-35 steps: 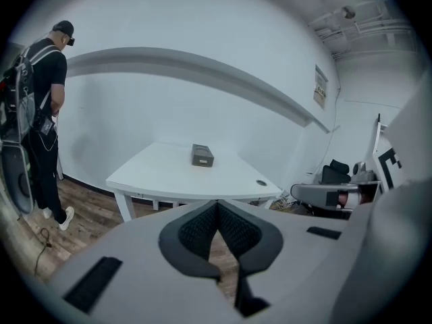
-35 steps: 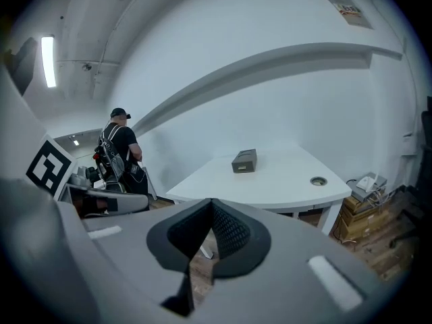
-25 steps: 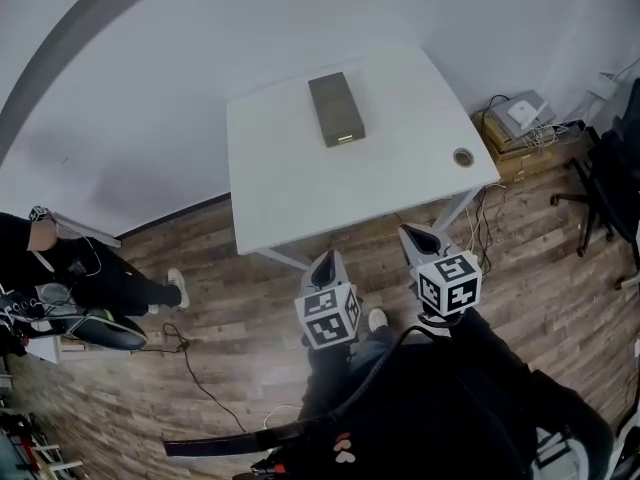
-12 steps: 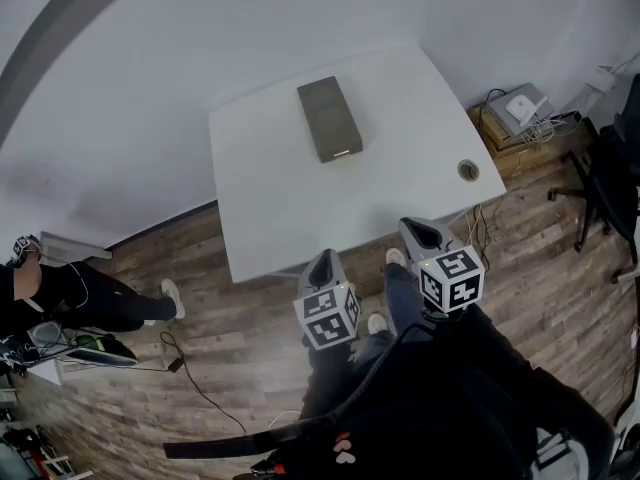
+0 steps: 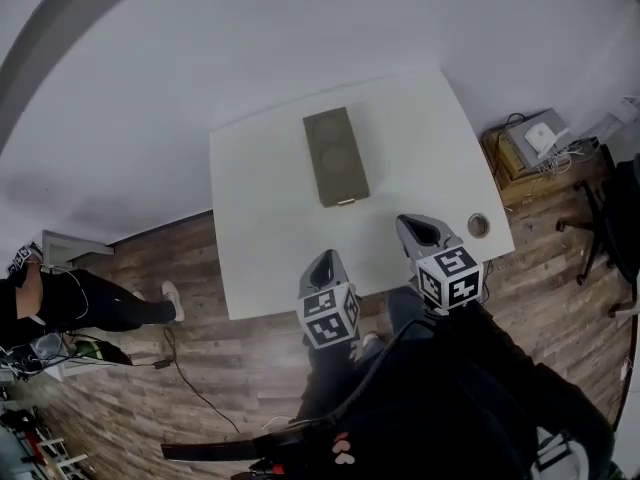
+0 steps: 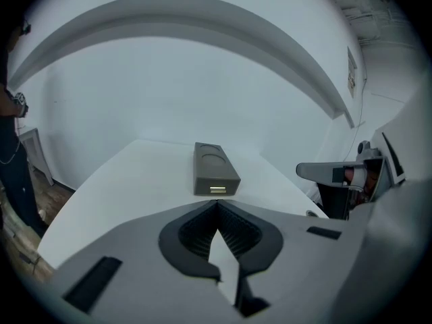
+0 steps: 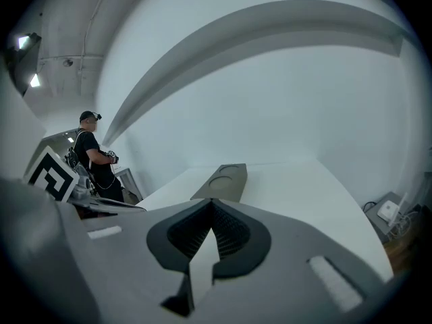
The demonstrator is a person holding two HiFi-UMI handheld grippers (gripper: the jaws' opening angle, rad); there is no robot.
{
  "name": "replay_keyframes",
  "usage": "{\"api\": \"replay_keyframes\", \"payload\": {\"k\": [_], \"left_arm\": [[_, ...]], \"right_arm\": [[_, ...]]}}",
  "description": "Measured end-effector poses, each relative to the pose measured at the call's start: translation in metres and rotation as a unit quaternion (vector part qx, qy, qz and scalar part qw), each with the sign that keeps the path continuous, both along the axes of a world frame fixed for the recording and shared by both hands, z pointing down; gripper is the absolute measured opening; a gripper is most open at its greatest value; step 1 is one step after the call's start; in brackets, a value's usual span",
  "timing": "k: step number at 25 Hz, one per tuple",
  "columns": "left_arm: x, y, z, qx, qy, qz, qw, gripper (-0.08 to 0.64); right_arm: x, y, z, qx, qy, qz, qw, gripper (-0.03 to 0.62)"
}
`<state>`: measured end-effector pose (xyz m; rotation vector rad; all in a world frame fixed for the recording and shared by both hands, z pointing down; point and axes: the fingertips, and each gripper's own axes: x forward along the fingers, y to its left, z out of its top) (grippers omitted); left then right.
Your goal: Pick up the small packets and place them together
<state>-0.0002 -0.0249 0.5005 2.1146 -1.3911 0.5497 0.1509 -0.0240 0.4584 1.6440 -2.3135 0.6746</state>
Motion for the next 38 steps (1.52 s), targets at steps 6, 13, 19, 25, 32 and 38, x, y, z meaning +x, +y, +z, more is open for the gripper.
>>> {"api": "replay_keyframes", "payload": {"k": [6, 13, 19, 25, 32, 38], "left_arm": [[0.033, -0.033, -0.004, 0.004, 0.021, 0.009, 0.9997, -0.002], [0.046, -0.061, 0.008, -0.013, 0.024, 0.0, 0.9996, -0.002], [0.049, -0.064, 0.032, -0.05, 0.023, 0.018, 0.9983, -0.002], [0.055, -0.076, 0.046, -0.071, 0.023, 0.068, 0.9949, 0.025], [0.059, -0.089, 0.083, -0.116, 0.008, 0.088, 0.9894, 0.104], [0.063, -0.097, 0.103, -0.139, -0.031, 0.082, 0.9864, 0.233]], "right_arm": [[0.021, -0.039, 0.003, -0.012, -0.01, -0.025, 1.0, -0.006], [0.026, -0.068, 0.016, -0.028, -0.014, -0.06, 0.998, -0.006], [0.03, -0.077, 0.022, -0.042, -0.014, -0.055, 0.998, -0.006], [0.041, -0.091, 0.011, -0.034, -0.001, -0.017, 0.999, -0.006], [0.047, -0.094, 0.013, -0.036, 0.013, 0.013, 0.999, -0.006], [0.049, -0.097, 0.015, -0.04, 0.015, 0.027, 0.999, -0.006]]}}
